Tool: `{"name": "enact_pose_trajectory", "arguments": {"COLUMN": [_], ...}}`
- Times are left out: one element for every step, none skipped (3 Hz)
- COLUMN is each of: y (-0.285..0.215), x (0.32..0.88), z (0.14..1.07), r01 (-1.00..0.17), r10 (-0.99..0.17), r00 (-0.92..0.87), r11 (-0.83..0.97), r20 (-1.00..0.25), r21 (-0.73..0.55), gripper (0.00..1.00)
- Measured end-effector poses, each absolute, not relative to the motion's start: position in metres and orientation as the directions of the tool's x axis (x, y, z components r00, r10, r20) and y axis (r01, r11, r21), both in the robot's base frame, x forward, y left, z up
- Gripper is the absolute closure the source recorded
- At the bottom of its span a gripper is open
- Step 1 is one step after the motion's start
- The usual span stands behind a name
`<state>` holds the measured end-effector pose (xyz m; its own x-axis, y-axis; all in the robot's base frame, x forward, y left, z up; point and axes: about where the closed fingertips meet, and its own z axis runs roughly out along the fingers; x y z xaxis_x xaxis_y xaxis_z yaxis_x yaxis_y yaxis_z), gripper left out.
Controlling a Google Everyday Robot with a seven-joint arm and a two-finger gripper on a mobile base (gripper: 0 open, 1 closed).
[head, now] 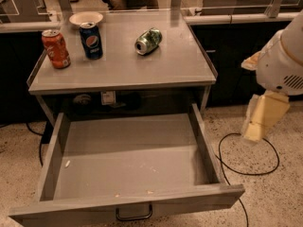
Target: Close top drawer
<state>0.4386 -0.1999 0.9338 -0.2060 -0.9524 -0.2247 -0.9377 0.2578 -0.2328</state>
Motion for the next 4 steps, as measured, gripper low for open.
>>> {"name": "enact_pose_trajectory", "arguments": {"y": [-0.181, -0.159, -0.132, -0.114], "x": [0.433, 0.425, 0.414, 0.404], "z": [0.902, 0.889, 0.871, 0.857], "r01": [-0.956, -0.971, -0.982, -0.985], "r10": [-0.952, -0.953, -0.95, -0.948], "r00": [-0.185, -0.152, -0.124, -0.118], "r11": [0.232, 0.193, 0.158, 0.15], "r20": [-0.245, -0.261, -0.286, -0.297], "r21": [-0.18, -0.14, -0.1, -0.087], "gripper": [0.0, 0.0, 0.0, 0.0]}}
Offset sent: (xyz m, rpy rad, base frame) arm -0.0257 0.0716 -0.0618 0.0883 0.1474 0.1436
